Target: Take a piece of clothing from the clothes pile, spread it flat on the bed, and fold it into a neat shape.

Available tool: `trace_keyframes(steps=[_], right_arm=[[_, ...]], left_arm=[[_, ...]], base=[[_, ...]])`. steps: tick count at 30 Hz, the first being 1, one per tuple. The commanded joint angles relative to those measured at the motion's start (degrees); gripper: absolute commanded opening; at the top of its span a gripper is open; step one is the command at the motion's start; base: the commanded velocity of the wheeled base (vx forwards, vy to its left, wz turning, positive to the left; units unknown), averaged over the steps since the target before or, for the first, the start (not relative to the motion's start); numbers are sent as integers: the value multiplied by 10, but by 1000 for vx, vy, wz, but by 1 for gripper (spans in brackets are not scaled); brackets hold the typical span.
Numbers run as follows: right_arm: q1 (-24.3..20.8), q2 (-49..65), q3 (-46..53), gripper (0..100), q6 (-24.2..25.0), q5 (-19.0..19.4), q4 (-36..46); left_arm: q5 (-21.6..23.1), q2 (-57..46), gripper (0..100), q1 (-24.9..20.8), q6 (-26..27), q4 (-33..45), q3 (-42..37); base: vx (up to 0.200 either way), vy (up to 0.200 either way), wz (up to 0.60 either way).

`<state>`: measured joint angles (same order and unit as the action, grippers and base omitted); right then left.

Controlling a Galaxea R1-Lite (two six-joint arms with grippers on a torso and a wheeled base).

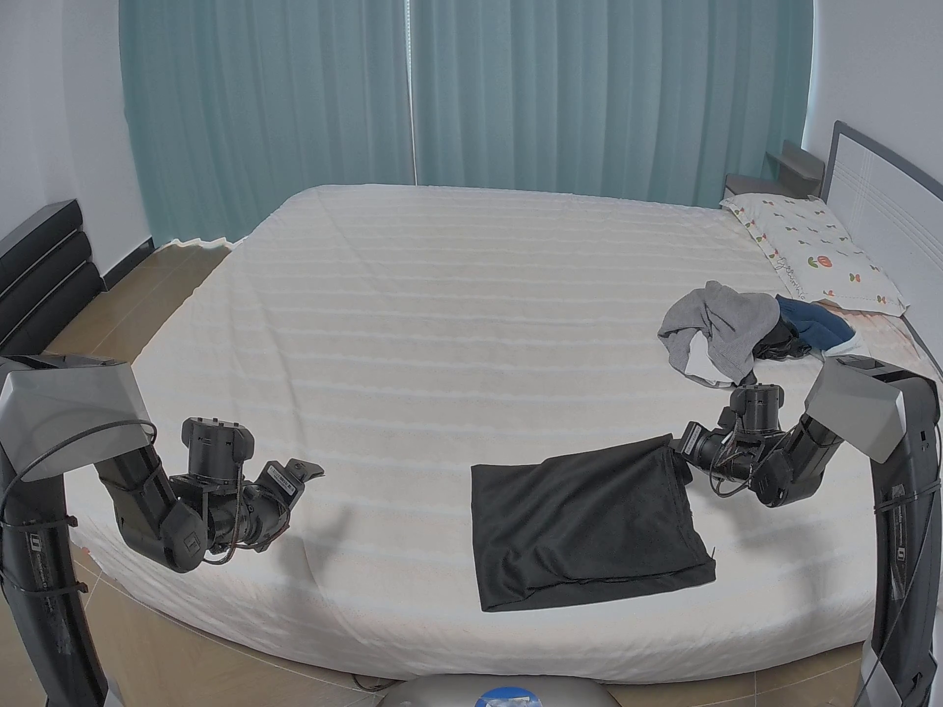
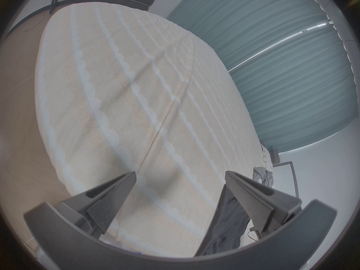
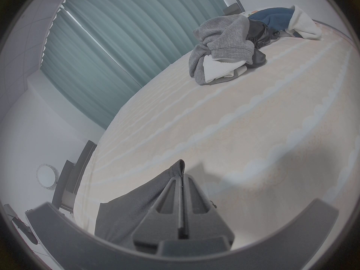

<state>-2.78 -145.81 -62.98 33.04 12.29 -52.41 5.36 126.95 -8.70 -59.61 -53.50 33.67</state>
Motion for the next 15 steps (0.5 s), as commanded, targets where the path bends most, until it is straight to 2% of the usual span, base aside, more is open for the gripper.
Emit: trace_keyframes(steps=[1, 5, 6, 9, 10, 12, 15], right_arm=[[5, -5, -3, 0, 0, 0, 0], [5, 0, 5, 0, 1, 4, -4], [4, 5, 9, 100, 4, 6, -7], [1, 49, 47, 100, 33, 23, -10], [1, 69, 63, 100, 39, 39, -9], [1, 93, 82, 100, 36, 56, -3], [7, 112, 98, 100, 31, 56, 3]], left_arm=[[0, 0, 100, -1, 0, 0, 0], [0, 1, 100, -1, 0, 0, 0], [0, 1, 100, -1, 0, 0, 1], [-1, 1, 100, -1, 5, 0, 0], [-1, 1, 100, -2, 7, 0, 0], [-1, 2, 100, -1, 8, 0, 1], [-1, 3, 100, -2, 8, 0, 0]], base=[[0, 0, 0], [0, 0, 0], [0, 0, 0], [0, 0, 0], [0, 0, 0], [0, 0, 0], [0, 0, 0]])
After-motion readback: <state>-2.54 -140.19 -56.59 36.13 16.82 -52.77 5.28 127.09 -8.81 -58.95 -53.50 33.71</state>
